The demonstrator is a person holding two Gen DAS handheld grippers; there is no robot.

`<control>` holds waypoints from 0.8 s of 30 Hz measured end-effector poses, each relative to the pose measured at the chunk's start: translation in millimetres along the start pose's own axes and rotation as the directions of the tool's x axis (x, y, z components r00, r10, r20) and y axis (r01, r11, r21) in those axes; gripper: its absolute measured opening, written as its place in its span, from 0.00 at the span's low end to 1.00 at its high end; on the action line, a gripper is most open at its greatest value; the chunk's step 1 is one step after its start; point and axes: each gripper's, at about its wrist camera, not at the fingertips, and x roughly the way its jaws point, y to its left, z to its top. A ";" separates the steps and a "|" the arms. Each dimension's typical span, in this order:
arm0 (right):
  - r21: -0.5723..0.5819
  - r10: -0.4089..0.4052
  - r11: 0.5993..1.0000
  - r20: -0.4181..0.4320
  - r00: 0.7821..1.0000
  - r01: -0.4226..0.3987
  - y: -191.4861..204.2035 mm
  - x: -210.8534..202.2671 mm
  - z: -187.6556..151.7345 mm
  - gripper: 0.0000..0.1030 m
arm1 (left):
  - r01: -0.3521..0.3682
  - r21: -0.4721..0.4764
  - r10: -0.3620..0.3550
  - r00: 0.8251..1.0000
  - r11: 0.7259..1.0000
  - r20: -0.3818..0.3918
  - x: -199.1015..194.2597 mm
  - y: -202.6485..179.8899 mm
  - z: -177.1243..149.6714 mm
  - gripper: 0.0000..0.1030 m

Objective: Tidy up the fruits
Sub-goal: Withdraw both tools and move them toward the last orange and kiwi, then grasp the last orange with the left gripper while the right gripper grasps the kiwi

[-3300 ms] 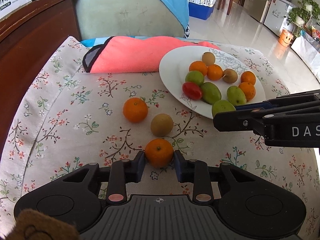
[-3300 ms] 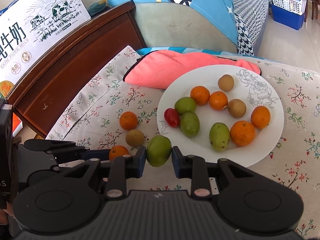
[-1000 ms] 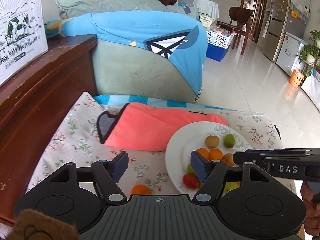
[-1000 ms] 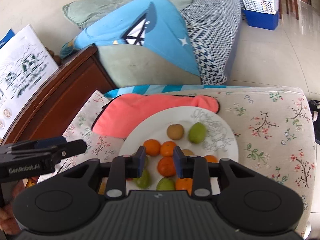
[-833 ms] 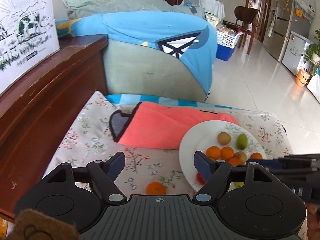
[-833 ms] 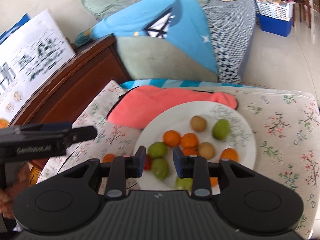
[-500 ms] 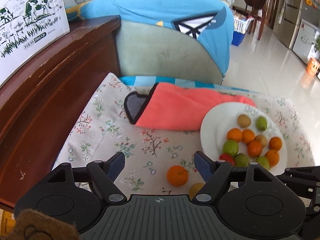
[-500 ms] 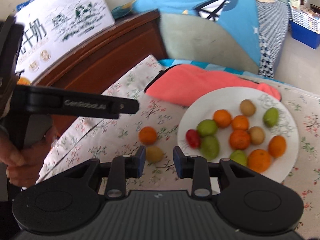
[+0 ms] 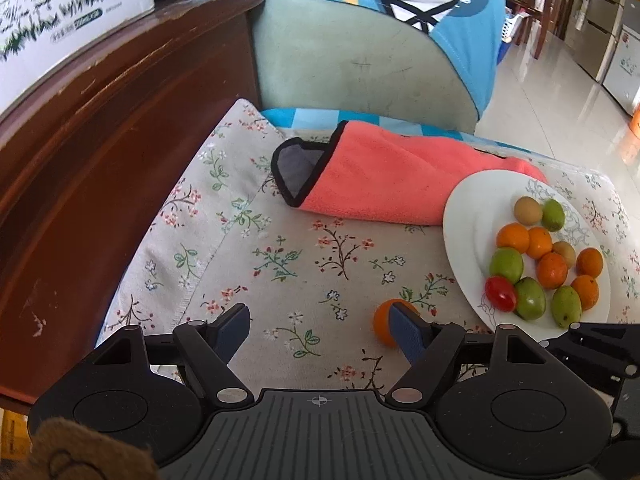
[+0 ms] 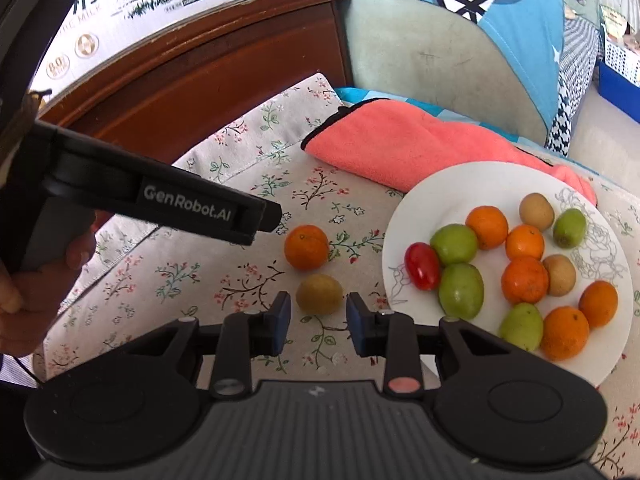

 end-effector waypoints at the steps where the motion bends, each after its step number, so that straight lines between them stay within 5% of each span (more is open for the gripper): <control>1: -0.006 -0.004 1.000 -0.001 1.000 0.004 1.0 1.5 0.1 0.35 | 0.004 -0.010 -0.004 1.000 1.000 -0.002 0.7 1.6 0.3 0.75; 13: -0.054 -0.072 0.996 0.000 0.997 0.072 9.6 20.7 -2.4 0.34 | 0.043 -0.031 -0.043 0.999 0.999 -0.011 6.0 1.4 -0.7 0.75; 24: -0.082 -0.041 0.996 -0.032 0.999 0.039 6.8 -4.3 -13.5 0.28 | 0.077 0.017 -0.077 0.997 0.997 0.003 13.1 -11.7 -8.5 0.74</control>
